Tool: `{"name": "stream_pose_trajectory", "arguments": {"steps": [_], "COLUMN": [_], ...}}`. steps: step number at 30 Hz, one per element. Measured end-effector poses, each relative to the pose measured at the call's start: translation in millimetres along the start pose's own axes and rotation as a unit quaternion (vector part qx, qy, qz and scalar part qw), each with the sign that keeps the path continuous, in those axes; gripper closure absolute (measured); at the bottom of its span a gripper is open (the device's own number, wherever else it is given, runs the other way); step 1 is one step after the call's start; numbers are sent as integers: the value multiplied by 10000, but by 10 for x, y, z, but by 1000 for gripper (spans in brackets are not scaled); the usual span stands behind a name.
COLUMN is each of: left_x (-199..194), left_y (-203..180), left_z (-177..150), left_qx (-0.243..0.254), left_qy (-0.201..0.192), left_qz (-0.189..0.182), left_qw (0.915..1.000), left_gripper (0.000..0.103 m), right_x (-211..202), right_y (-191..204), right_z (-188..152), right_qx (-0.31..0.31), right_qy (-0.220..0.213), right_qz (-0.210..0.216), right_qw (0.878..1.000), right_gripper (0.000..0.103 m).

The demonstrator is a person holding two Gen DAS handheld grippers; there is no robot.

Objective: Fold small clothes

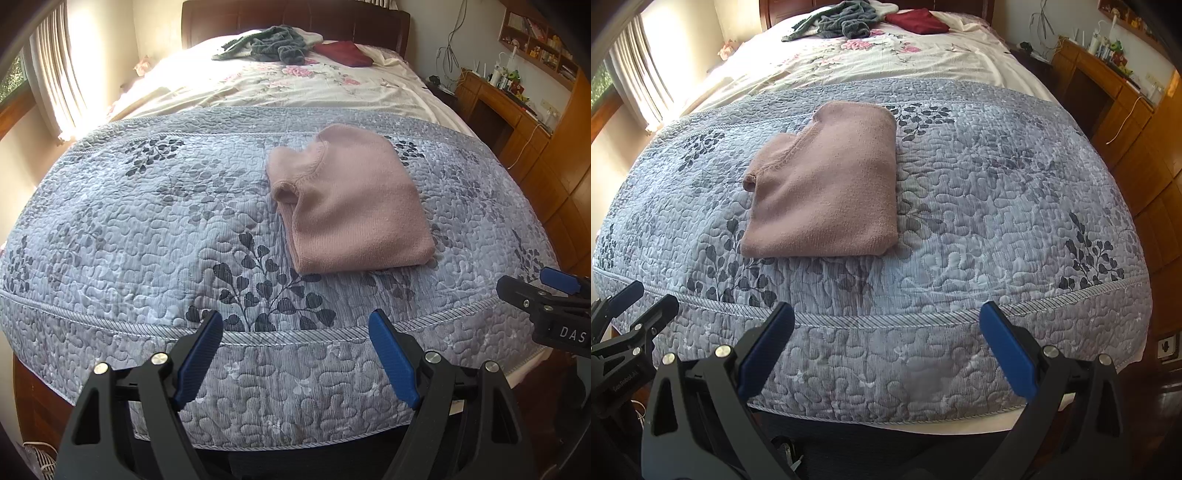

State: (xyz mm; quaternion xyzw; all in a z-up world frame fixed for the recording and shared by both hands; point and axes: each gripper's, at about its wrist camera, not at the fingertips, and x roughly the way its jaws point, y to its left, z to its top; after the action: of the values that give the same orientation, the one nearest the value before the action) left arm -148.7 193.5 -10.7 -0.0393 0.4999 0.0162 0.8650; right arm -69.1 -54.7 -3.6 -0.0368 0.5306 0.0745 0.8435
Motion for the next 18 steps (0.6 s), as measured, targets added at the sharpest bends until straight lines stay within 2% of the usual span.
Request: {"name": "stream_pose_trajectory", "arguments": {"steps": [18], "left_x": [14], "left_y": [22], "left_z": [4], "left_qx": [9], "left_qy": [-17], "left_qz": [16], "left_qw": [10000], "left_gripper": [22], "right_x": [8], "right_y": [-49], "right_z": [1], "right_qx": [46], "right_qy": [-6], "right_qz": [-88], "right_qw": [10000], "right_gripper": [3]}}
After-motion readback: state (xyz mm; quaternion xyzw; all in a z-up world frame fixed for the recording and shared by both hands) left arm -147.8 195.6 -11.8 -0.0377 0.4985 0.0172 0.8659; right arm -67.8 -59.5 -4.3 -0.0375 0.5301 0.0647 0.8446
